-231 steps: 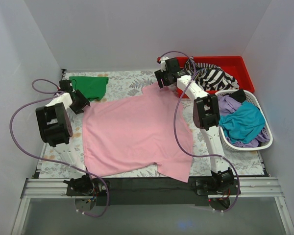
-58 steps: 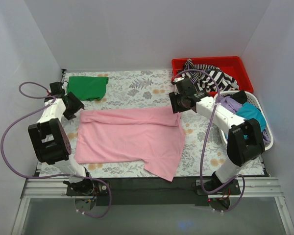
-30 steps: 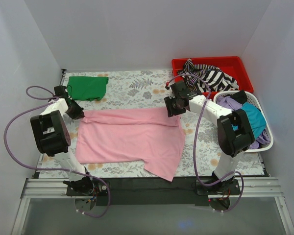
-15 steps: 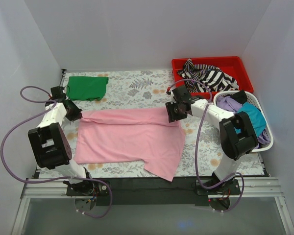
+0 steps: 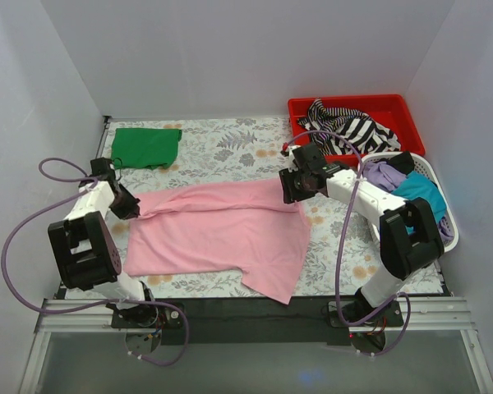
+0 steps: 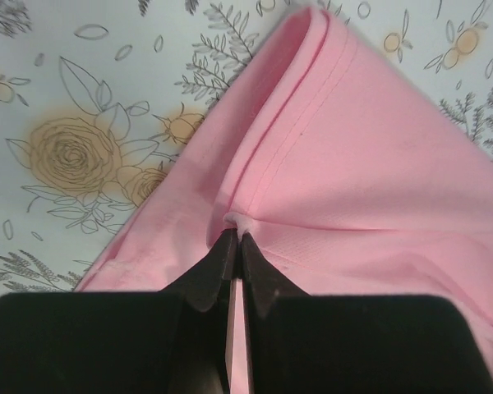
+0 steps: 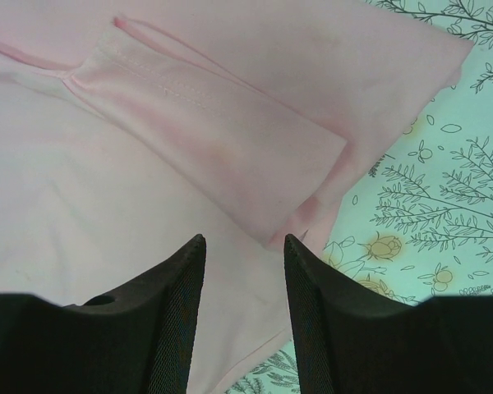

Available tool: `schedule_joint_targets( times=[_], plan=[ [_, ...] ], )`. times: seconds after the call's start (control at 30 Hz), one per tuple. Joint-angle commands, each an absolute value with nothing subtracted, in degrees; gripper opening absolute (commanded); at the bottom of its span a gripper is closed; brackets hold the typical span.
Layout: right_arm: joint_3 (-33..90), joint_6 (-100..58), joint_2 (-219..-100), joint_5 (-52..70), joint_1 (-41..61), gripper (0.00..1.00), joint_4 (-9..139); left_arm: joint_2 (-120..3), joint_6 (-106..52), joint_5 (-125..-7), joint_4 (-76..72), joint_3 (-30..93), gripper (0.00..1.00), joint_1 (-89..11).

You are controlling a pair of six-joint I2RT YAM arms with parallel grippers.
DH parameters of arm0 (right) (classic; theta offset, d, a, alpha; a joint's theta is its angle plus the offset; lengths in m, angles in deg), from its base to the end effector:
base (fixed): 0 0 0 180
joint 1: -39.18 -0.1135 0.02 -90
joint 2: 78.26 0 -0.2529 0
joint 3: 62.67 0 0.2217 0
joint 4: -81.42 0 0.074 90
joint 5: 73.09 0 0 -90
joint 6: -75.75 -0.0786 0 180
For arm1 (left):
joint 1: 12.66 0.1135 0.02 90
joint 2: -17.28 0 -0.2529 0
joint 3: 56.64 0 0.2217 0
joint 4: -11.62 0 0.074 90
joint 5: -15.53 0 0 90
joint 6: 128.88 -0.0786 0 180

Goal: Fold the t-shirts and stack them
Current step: Fold the tshirt

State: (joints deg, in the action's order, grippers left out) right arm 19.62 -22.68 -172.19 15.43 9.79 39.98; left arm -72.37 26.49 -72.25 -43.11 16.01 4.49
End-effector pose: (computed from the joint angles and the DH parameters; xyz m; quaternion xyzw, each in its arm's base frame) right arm 0.3006 0.1716 0.1991 -0.1765 0.9319 0.1142 0.2956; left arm 0.2668 0.0792 0.1567 -0.6487 0.7441 -0.0823 0.1371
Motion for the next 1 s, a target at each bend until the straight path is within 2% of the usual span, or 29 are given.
schedule_joint_targets(
  times=[0.0,0.3,0.5,0.8,0.83,0.93,0.97],
  plan=[
    [19.39,-22.34,-170.2,16.47,9.47,0.49,39.35,-68.41,27.39,-77.98,-42.85,18.9,0.01,4.92],
    [17.98,-22.69,-170.98,18.38,9.56,0.49,39.17,-74.74,28.97,-82.81,-42.23,24.01,0.01,4.92],
    [19.47,-21.64,-173.18,18.4,9.65,0.5,39.08,-78.0,27.49,-80.63,-41.98,23.76,0.01,4.92],
    [29.56,-18.74,-181.43,17.43,10.09,0.54,40.4,-77.65,27.13,-83.0,-41.27,21.55,0.01,4.92],
    [30.45,-18.82,-181.97,17.35,10.17,0.54,40.49,-77.47,27.13,-82.82,-40.83,21.2,0.06,5.01],
    [33.18,-18.82,-184.34,17.35,10.44,0.55,40.58,-77.21,26.95,-81.42,-39.95,20.76,0.45,4.92],
    [33.71,-18.82,-184.95,15.61,10.61,0.55,40.58,-77.21,27.13,-80.02,-39.77,20.59,0.52,4.92]
  ],
)
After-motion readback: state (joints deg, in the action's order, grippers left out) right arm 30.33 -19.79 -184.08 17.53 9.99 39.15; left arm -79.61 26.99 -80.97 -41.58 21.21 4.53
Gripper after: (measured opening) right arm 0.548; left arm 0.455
